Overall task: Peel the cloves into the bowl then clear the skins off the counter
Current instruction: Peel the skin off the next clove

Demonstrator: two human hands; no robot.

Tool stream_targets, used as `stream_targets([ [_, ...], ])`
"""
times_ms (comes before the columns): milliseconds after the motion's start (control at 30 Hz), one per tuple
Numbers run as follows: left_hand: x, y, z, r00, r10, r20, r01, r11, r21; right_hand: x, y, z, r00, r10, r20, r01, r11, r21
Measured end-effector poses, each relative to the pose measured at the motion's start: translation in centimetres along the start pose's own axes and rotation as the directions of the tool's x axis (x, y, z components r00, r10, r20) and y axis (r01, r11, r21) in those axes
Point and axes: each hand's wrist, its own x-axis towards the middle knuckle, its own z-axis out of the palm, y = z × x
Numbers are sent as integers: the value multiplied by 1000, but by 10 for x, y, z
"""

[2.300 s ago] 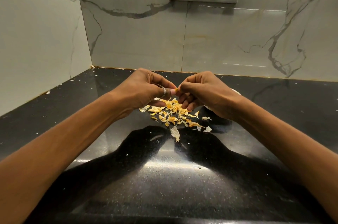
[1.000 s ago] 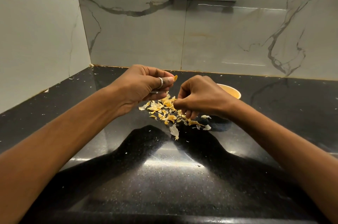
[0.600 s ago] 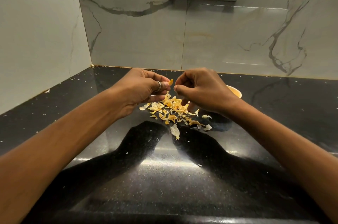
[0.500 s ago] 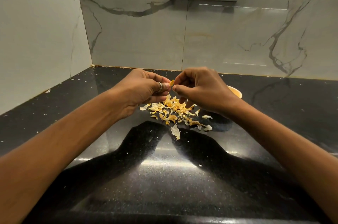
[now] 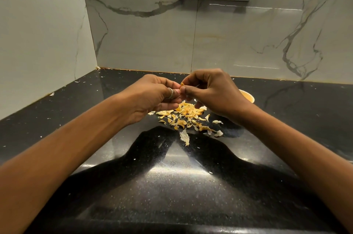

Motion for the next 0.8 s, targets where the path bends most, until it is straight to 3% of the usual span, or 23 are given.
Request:
stream_targets([
  [100,0,0,0,1000,8,12,-8,998,55,1,1,0,1000,-1,-9,1,1000,-24],
  [333,1,-4,-4,996,89,-5,-80,911,406,2,-1,-2,998,-48,-35,44,993,-109],
  [600,-2,1,-2,984,180,4,-173,935,310,0,-1,-1,982,-175,-69,152,955,-254],
  [800,-3,2,-2,985,172,-19,-157,936,316,-2,-2,1,968,-249,-43,216,904,-369],
])
